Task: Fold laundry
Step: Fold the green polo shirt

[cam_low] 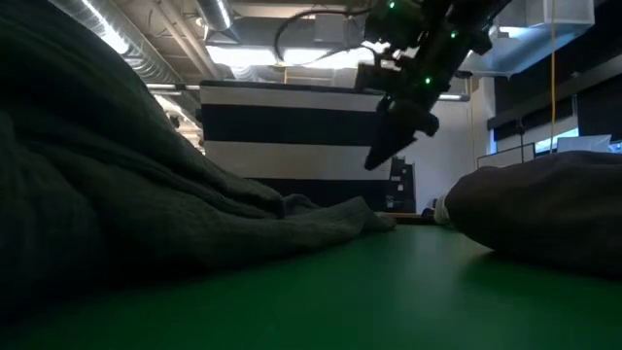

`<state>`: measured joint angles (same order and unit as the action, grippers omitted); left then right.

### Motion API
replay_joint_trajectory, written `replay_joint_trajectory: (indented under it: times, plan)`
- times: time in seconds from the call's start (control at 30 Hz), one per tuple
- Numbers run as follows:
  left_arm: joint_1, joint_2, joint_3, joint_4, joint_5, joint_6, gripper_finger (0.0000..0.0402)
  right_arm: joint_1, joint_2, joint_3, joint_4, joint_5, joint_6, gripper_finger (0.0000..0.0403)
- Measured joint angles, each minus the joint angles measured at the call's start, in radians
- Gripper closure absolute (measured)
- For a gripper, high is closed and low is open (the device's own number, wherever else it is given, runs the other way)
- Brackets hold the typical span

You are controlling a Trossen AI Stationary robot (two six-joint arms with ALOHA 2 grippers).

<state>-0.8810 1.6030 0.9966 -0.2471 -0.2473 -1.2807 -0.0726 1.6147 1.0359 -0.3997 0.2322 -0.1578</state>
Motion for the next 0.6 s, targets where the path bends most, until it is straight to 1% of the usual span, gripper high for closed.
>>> replay_joint_trajectory:
  times: [0.23,0.4,0.6]
  plan:
    - [-0.043,0.0,0.0,0.015,0.006,0.007,0.0402,-0.009,0.135,0.0,0.015,-0.018,0.016,0.0402]
    - [-0.05,0.0,0.0,0.012,-0.004,0.009,0.0402,-0.05,0.224,-0.002,0.021,-0.02,0.016,0.0402]
    - [-0.049,0.0,0.0,0.012,-0.005,0.009,0.0402,-0.12,0.246,0.004,0.021,0.013,0.02,0.0402]
